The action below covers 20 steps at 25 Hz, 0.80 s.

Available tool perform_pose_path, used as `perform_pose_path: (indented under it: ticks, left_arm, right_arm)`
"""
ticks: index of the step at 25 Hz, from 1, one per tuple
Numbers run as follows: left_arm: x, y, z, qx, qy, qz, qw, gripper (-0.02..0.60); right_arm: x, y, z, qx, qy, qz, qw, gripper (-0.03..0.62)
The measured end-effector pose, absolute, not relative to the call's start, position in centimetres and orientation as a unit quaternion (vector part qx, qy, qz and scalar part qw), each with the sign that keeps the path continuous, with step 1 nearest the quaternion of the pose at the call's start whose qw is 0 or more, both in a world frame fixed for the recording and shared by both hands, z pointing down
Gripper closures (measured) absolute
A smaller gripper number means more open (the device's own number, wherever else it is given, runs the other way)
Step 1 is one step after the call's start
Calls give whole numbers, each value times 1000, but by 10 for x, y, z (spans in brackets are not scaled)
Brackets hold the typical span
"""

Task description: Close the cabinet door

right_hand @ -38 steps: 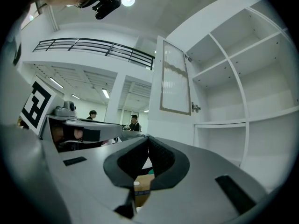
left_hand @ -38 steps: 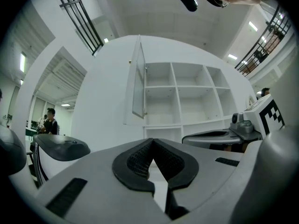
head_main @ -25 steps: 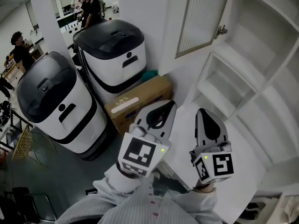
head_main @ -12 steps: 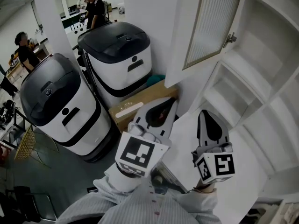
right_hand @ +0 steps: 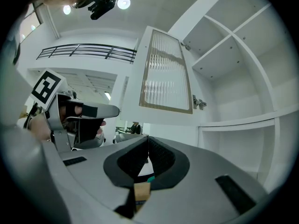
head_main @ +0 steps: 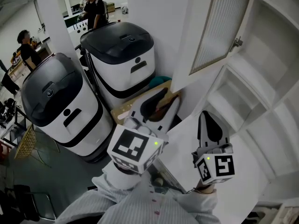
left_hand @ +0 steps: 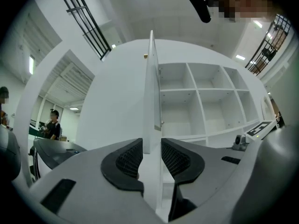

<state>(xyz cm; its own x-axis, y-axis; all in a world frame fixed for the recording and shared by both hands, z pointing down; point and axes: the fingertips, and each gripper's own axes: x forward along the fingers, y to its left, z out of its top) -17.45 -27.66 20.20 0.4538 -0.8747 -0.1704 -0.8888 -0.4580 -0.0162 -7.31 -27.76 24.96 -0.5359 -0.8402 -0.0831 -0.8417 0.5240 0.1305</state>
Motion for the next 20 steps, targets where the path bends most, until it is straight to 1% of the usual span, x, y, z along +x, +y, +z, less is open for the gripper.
perform_pose_path:
  ticks: [6, 9, 12, 20]
  left_arm:
    - [-173, -292, 186, -868, 489, 71, 57, 396]
    - [-170, -301, 172, -876, 472, 82, 56, 370]
    - [-165, -310, 161, -883, 459, 83, 59, 362]
    - [-154, -321, 150, -895, 434, 71, 67, 368]
  right_arm:
    - [-68, -284, 253, -488, 869, 76, -2, 582]
    - [-65, -288, 256, -490, 869, 74, -5, 582]
    - [-62, -292, 258, -492, 868, 72, -8, 582]
    - [-55, -297, 262, -501, 863, 71, -17, 582]
